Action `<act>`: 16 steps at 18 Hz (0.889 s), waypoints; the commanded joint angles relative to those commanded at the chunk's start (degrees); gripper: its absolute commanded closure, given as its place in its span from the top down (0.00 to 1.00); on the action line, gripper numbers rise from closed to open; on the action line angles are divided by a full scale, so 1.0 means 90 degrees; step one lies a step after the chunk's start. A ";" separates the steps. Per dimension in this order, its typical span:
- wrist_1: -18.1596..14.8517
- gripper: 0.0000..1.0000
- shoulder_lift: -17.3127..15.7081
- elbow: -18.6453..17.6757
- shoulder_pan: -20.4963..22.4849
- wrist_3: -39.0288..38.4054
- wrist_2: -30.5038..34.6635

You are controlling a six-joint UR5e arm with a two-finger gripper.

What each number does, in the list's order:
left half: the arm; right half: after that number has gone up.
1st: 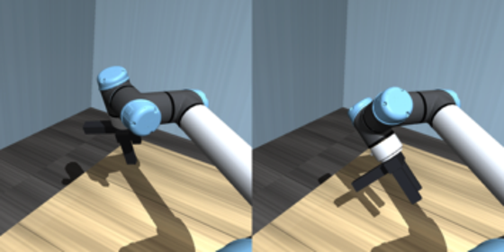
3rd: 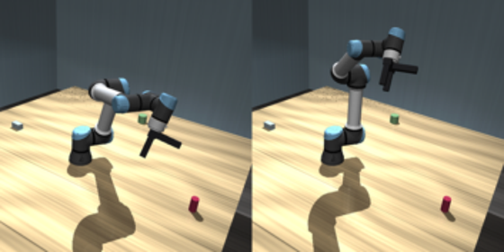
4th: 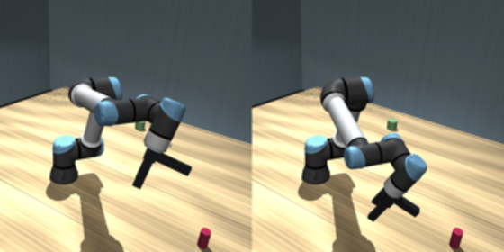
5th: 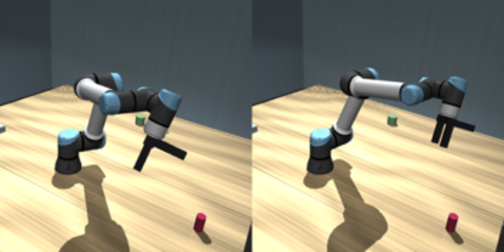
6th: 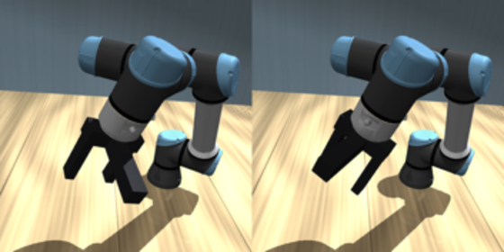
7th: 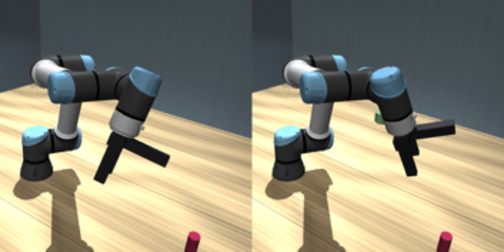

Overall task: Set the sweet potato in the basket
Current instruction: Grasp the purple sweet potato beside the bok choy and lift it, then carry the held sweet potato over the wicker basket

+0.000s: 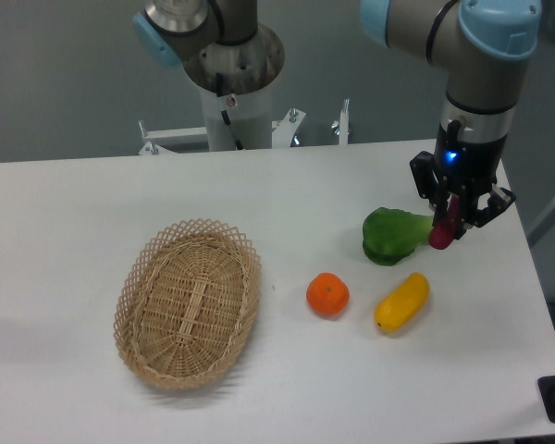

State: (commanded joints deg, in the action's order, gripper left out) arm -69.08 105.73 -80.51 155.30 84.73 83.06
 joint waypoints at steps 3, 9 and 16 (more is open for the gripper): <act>0.0000 0.18 -0.0010 -0.0020 -0.0078 -0.0262 0.0000; 0.0029 0.18 -0.0010 -0.0059 -0.0439 -0.1053 0.0010; 0.0107 0.18 -0.0127 -0.0176 -0.1492 -0.3044 0.0049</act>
State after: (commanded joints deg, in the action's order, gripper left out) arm -68.12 104.59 -82.09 141.87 57.33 83.49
